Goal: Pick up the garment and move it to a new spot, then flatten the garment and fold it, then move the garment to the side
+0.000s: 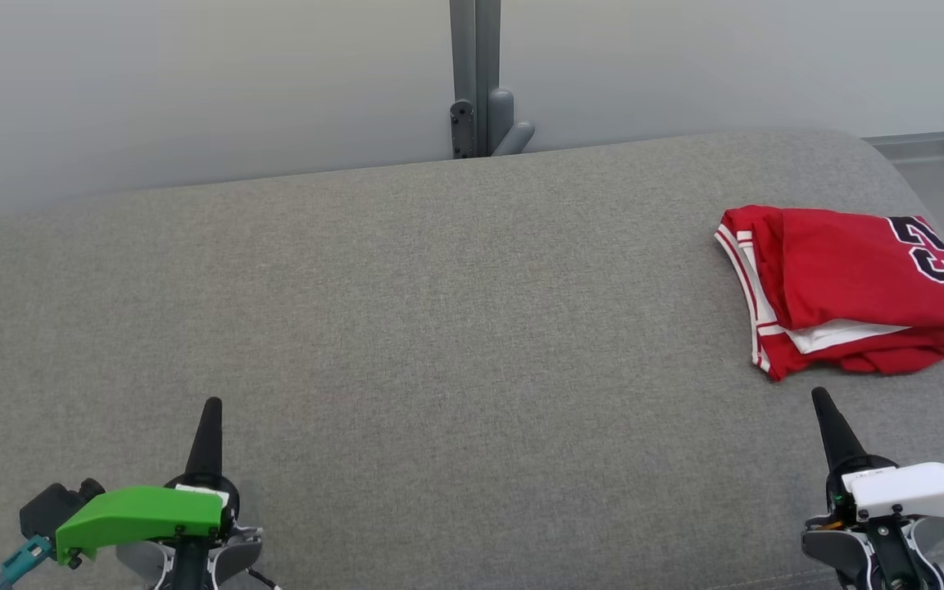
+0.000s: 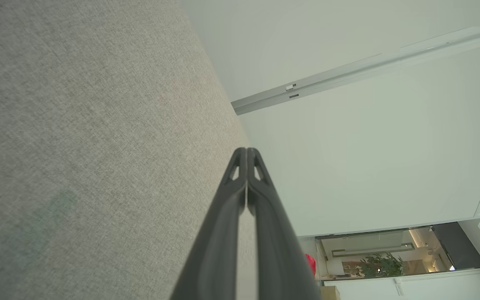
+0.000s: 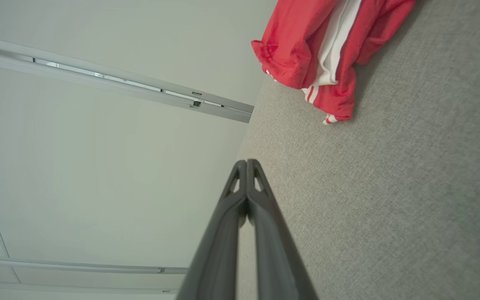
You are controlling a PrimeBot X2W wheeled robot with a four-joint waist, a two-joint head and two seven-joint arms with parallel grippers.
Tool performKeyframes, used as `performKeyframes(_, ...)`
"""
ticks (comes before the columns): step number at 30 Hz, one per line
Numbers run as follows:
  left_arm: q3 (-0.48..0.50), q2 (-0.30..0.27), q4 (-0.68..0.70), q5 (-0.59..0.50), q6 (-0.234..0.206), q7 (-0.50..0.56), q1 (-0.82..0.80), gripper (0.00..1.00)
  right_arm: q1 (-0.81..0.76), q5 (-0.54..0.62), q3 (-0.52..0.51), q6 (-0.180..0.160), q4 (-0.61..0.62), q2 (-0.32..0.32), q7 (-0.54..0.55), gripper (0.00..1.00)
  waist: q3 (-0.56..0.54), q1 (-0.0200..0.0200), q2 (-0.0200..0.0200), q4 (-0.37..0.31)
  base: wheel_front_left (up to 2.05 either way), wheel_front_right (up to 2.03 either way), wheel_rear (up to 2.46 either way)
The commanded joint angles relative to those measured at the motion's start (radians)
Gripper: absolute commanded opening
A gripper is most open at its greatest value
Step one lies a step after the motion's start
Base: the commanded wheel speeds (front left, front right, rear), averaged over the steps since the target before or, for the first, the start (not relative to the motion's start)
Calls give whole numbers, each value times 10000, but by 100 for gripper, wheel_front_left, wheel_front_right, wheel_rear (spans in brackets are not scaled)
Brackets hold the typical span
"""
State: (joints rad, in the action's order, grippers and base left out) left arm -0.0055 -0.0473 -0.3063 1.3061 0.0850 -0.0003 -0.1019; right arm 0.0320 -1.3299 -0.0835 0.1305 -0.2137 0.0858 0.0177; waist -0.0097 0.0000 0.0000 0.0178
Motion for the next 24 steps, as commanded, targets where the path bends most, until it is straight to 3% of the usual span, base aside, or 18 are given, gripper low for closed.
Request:
performKeyframes(1, 53, -43, 94, 224, 78, 76, -239, 0, 188, -242, -69, 6, 108, 67, 73, 0, 4, 0, 0, -6, 0, 0, 0)
performKeyframes(24, 214, -48, 179, 1932, 316, 497, -437, 0, 275, -2017, -403, 5, 118, 78, 554, 0, 62, 0, 0, -99, 0, 0, 0)
